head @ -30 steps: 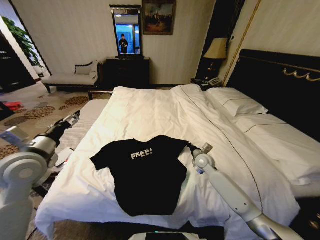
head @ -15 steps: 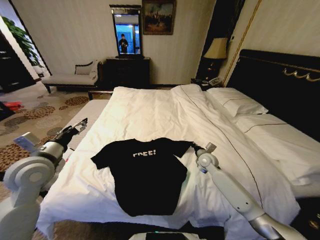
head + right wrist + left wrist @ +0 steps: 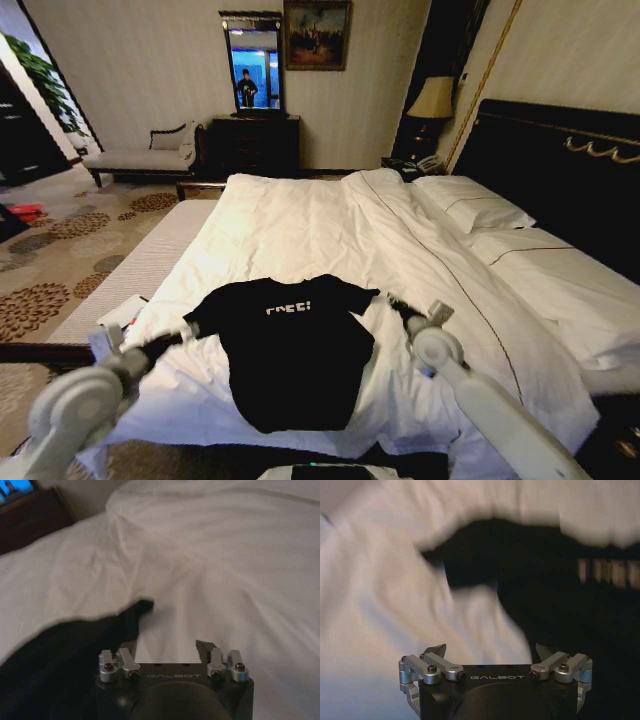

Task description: Fold the clothes on the bed.

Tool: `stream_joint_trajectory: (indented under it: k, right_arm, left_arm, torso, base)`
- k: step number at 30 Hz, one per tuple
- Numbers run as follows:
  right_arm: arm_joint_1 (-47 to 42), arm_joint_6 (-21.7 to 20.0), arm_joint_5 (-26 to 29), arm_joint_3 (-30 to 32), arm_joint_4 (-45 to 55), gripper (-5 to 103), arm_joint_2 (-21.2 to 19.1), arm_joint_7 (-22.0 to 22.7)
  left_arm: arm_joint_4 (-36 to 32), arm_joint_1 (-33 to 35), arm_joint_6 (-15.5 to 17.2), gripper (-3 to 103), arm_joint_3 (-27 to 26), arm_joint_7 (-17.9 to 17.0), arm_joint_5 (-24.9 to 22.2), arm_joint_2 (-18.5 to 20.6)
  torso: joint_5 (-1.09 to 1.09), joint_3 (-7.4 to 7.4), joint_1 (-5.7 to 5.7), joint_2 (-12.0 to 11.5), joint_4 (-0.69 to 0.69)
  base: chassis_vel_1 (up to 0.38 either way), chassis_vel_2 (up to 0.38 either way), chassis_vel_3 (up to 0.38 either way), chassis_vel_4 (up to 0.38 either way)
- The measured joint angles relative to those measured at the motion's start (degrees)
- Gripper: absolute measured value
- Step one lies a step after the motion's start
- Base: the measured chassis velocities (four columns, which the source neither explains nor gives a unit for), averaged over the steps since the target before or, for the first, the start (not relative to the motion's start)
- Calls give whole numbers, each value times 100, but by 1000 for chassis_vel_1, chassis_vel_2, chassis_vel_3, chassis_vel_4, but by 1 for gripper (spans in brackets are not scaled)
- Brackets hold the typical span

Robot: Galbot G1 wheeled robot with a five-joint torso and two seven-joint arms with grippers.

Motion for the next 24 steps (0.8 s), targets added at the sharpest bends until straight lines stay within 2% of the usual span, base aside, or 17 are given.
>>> stream_joint_trajectory:
  k: [1, 2, 4, 5, 7, 8, 9, 15, 19, 24]
  right_arm:
    - [-69, -4, -89, -35, 0, 71, 52, 9]
    - [-69, -4, -89, -35, 0, 71, 52, 9]
    - [-92, -7, -189, -78, -66, 82, 151, 15]
    - [-92, -7, -189, -78, -66, 82, 151, 15]
    - [-50, -7, -239, -80, -169, 93, 208, 15]
    - [-28, -7, -246, -70, -213, 93, 221, 15]
    - [-13, -7, -254, -52, -247, 97, 225, 14]
    - [-4, 4, -295, -2, -334, 100, 220, 8]
    - [62, 9, -346, -31, -428, 100, 259, 2]
    - [178, 12, -363, -98, -540, 100, 294, 5]
  left_arm:
    - [41, 180, -30, 100, 229, 110, 295, 116]
    - [41, 180, -30, 100, 229, 110, 295, 116]
    - [258, 380, -247, 100, 854, 415, 1136, 286]
    - [258, 380, -247, 100, 854, 415, 1136, 286]
    - [544, 386, -436, 100, 1457, 598, 1850, 367]
    - [647, 351, -483, 100, 1678, 654, 2035, 375]
    - [722, 297, -515, 100, 1851, 694, 2152, 375]
    - [873, -89, -588, 100, 2288, 843, 2297, 341]
    - [1107, -682, -733, 100, 2647, 1020, 2391, 262]
    - [1358, -1325, -675, 100, 3150, 1046, 2250, 78]
  torso:
    - [2, 0, 0, 0, 0]
    - [2, 0, 0, 0, 0]
    - [2, 0, 0, 0, 1]
    - [2, 0, 0, 0, 1]
    - [1, 1, 0, 0, 1]
    - [0, 1, 1, 0, 1]
    - [-1, 1, 1, 0, 2]
    - [0, 1, 1, 0, -1]
    - [0, 1, 1, 0, 0]
    - [1, 2, 2, -1, 1]
  base:
    - [0, 0, 0, 0]
    - [0, 0, 0, 0]
    - [0, 0, 0, 0]
    - [0, 0, 0, 0]
    - [0, 0, 0, 0]
    - [0, 0, 0, 0]
    - [0, 0, 0, 0]
    - [0, 0, 0, 0]
    - [0, 0, 0, 0]
    - [0, 0, 0, 0]
